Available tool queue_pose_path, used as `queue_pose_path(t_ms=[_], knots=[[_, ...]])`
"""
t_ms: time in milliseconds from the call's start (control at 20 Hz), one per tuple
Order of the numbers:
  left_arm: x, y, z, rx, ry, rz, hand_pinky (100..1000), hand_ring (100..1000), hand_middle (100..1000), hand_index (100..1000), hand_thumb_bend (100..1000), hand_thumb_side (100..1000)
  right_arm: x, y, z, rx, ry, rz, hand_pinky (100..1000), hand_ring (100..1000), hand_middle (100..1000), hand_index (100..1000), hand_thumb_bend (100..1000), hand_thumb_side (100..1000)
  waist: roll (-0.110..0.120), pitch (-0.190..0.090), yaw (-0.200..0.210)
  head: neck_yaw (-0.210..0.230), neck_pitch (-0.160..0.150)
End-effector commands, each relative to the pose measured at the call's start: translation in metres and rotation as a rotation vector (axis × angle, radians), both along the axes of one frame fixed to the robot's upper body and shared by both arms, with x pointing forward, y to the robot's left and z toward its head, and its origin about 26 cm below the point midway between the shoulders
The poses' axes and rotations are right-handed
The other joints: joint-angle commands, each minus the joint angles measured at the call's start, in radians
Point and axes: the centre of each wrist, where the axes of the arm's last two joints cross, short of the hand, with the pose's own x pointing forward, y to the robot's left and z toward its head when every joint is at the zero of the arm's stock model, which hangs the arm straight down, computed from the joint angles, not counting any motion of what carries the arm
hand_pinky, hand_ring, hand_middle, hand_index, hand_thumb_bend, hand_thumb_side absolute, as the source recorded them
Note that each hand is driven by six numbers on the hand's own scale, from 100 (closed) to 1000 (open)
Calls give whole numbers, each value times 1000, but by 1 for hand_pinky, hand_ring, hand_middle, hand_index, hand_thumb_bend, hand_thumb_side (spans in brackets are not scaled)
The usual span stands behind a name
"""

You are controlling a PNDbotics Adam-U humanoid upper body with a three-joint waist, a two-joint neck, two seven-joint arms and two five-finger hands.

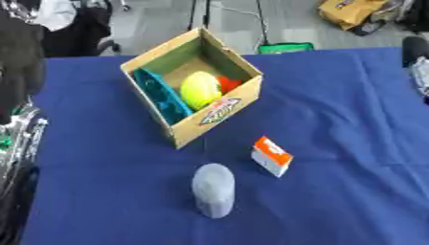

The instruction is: Pick up objects on the table and place them in the box.

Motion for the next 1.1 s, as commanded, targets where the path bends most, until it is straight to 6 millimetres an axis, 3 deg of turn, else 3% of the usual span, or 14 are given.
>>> queue_pose_path(t_ms=[50,300,600,900,1100], knots=[[-2,0,4,15,-16,-6,936,956,1000,1000,100,820,-2,6,8,-81,25,-7,909,908,880,929,214,1000,-8,-22,2,6,-26],[-2,-1,4,30,-14,-11,936,956,1000,1000,100,818,-2,16,8,-211,96,-5,914,909,895,929,180,1000,-15,-20,7,5,-68],[-2,-2,4,48,-6,-18,936,957,1000,1000,100,818,-3,17,2,-360,207,-22,912,908,904,928,168,995,-29,-17,11,-5,-89],[-3,-5,3,63,-1,-31,936,957,1000,1000,100,815,-3,24,-2,-377,348,-26,906,905,896,926,188,958,-37,-17,19,-16,-96],[-3,-6,3,69,4,-38,936,957,1000,1000,100,812,4,29,-8,-376,437,-30,905,910,901,954,255,926,-40,-18,25,-20,-100]])
